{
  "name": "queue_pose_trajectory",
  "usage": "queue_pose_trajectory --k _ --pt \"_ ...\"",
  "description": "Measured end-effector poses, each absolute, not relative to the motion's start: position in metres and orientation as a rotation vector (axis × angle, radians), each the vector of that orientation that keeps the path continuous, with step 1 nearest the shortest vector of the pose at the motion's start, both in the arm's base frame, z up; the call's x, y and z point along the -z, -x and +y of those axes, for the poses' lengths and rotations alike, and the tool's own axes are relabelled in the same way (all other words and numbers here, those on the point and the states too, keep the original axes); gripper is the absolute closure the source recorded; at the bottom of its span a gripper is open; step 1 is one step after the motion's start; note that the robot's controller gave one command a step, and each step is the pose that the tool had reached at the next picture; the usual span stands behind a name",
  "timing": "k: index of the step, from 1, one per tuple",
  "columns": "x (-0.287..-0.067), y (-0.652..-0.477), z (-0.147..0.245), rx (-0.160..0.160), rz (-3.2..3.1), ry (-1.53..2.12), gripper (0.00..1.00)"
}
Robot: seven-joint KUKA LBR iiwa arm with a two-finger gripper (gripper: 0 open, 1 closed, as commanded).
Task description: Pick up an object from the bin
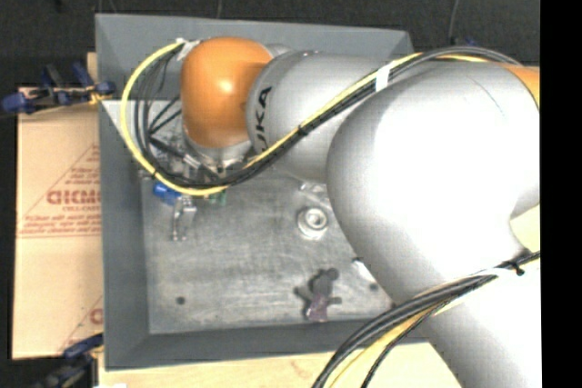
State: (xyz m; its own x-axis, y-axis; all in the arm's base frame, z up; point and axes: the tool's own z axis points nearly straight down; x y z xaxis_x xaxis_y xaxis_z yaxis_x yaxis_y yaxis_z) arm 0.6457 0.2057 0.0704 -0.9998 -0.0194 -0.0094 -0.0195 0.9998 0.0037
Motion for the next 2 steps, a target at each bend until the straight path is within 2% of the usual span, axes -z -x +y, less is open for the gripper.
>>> queue_pose_trajectory --k 1,2 --pt "-0.1035 -0.6476 0.2126 -0.007 3.134 0.037 0.00" --pt "-0.1040 -0.6521 0.2073 -0.006 3.131 -0.146 0.00"
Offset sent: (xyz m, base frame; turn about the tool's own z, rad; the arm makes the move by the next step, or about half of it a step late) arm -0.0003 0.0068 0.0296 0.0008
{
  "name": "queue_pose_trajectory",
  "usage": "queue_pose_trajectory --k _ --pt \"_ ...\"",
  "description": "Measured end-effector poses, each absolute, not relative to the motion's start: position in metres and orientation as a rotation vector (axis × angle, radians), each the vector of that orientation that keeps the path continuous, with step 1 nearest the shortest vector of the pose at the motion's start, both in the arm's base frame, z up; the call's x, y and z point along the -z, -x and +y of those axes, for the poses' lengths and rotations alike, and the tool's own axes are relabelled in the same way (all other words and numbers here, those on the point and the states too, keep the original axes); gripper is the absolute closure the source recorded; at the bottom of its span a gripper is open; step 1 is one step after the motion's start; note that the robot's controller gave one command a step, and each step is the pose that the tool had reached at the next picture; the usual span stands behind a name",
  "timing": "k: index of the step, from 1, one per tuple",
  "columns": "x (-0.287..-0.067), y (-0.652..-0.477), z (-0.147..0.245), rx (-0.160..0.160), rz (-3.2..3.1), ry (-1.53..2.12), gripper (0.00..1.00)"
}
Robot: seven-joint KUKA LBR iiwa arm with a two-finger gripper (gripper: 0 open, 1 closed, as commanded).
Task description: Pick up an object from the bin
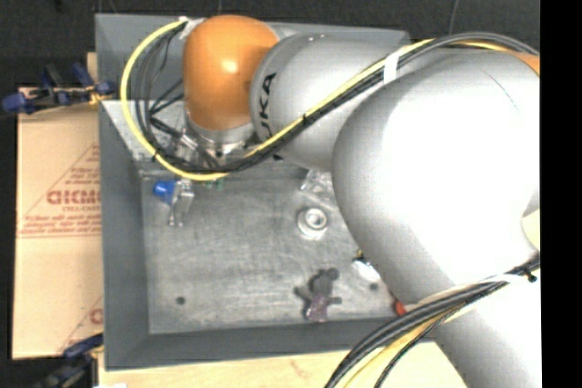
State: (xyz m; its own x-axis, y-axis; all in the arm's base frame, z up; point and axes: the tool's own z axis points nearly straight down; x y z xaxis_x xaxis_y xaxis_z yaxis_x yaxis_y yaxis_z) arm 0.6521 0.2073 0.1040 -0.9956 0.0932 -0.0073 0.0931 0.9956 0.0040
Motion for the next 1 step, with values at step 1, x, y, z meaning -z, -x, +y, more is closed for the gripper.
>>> queue_pose_trajectory --k 1 --pt "-0.0763 -0.6564 0.2010 -0.008 3.126 -0.324 0.00"
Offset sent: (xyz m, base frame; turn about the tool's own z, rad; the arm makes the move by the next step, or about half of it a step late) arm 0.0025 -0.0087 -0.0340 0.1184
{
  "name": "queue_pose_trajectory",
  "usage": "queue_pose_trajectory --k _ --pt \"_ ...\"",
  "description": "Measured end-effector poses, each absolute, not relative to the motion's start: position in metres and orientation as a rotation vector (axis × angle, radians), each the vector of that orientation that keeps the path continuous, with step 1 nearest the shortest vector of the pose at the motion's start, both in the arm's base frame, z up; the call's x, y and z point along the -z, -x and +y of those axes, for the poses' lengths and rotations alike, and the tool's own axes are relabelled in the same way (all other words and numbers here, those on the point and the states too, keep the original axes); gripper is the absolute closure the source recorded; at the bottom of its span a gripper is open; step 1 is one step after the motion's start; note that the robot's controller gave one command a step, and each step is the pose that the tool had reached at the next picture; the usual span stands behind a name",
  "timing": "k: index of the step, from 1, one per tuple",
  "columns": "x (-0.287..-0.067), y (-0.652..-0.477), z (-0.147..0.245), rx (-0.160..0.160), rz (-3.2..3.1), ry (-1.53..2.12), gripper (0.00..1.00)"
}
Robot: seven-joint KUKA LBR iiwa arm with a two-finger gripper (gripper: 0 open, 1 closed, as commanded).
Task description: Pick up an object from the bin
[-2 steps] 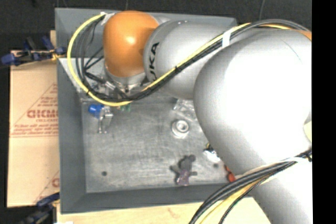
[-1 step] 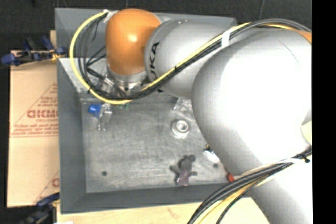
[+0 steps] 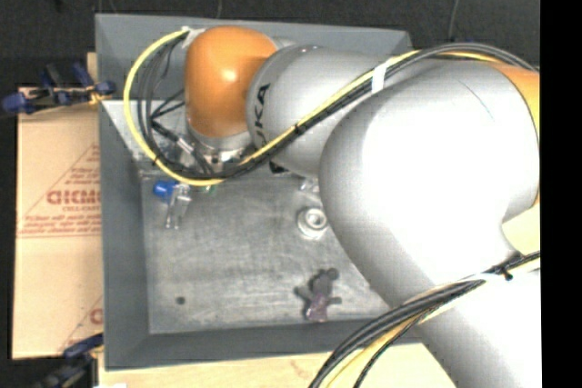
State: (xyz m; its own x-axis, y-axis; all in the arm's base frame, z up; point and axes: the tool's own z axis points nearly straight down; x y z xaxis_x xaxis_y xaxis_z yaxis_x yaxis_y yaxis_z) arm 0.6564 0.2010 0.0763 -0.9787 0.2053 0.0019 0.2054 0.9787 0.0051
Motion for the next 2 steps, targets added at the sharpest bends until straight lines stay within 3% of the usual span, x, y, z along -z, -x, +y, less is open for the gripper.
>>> queue_pose_trajectory --k 1,2 --pt "-0.0766 -0.6572 0.2068 -0.008 -3.118 0.352 0.00" --pt "-0.0762 -0.6601 0.2080 0.007 -3.138 0.355 1.00"
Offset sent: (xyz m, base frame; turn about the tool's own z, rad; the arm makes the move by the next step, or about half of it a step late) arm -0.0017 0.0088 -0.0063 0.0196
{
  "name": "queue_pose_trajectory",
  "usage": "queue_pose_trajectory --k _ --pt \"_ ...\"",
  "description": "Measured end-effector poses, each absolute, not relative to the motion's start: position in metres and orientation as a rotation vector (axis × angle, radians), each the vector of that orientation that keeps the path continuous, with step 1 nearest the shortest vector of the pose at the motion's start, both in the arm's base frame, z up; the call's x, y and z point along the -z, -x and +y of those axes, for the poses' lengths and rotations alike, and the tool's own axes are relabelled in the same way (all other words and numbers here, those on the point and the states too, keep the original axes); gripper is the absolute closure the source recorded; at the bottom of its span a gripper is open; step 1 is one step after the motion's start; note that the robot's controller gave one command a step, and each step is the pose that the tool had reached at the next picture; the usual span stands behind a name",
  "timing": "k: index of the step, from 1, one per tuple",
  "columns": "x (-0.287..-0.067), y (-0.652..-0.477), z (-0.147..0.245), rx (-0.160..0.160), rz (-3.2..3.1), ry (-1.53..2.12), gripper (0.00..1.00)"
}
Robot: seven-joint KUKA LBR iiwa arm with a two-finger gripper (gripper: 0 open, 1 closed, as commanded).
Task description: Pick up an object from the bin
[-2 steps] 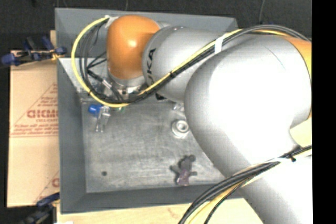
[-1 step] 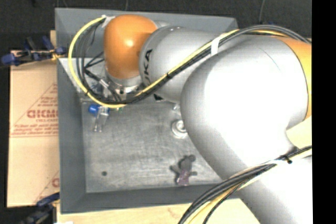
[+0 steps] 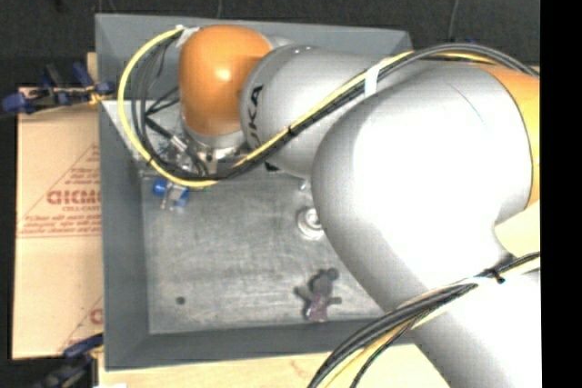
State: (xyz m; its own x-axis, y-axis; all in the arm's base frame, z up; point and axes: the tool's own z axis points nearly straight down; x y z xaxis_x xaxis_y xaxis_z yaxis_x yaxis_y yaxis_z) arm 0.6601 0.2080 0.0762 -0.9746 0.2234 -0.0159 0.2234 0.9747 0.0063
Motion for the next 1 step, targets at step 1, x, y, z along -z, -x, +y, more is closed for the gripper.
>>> queue_pose_trajectory --k 1 --pt "-0.1304 -0.6633 0.2075 -0.006 3.111 -0.352 1.00"
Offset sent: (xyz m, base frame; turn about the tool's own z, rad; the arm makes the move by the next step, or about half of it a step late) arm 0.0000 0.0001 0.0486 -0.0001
